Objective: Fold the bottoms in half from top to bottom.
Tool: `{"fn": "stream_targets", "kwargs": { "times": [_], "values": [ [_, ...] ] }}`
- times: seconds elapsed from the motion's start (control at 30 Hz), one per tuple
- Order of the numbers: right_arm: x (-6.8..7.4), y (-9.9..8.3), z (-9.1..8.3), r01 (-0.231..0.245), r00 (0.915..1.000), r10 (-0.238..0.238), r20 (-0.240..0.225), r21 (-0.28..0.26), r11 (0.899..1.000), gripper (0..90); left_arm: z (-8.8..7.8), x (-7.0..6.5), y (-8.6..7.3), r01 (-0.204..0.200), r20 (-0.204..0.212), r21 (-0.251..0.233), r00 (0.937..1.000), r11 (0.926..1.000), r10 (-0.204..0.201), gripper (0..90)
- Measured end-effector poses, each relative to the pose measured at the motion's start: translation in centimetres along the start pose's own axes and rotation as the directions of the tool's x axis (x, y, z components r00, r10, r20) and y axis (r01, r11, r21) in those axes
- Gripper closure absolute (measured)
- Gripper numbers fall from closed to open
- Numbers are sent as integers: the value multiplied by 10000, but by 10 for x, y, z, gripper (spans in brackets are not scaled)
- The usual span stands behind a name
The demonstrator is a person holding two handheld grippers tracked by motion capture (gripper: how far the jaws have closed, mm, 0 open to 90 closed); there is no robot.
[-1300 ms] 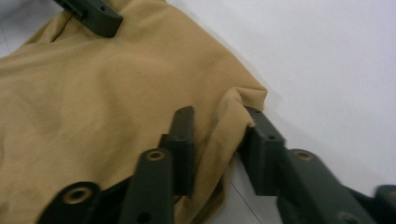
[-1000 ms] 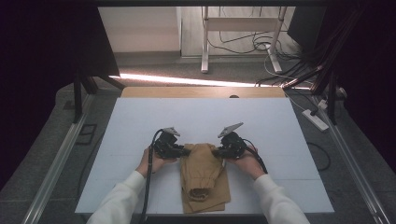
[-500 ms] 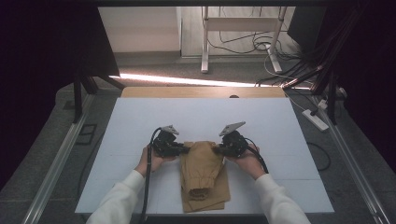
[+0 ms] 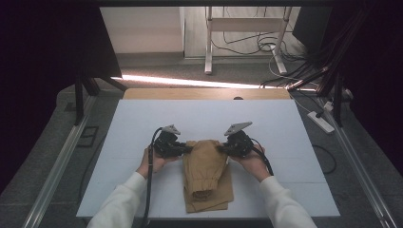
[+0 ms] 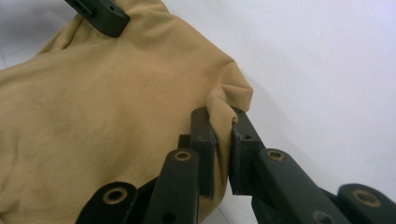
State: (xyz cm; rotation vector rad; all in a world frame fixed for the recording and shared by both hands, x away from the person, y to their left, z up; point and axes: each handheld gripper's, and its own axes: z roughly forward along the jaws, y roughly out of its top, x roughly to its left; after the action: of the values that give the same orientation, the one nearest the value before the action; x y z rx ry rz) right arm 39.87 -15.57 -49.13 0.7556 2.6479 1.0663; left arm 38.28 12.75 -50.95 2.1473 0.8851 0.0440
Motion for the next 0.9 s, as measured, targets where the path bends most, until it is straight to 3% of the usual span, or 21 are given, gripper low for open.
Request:
{"fn": "stream_targets", "kwargs": {
  "times": [0.33,0.5,0.9],
  "values": [
    [-7,7,-4,-6,9996,14,271,-298,9996,830,-2,8,17,-214,-54,-208,9998,9996,212,754],
    [-19,17,-8,-78,9979,110,630,-507,9987,831,-1,15,34,-357,-384,-355,9987,9987,344,756],
    [-48,32,-5,-413,9885,522,1421,-789,9960,830,8,33,62,-636,-679,-536,9959,9965,599,756]
  ]
}}
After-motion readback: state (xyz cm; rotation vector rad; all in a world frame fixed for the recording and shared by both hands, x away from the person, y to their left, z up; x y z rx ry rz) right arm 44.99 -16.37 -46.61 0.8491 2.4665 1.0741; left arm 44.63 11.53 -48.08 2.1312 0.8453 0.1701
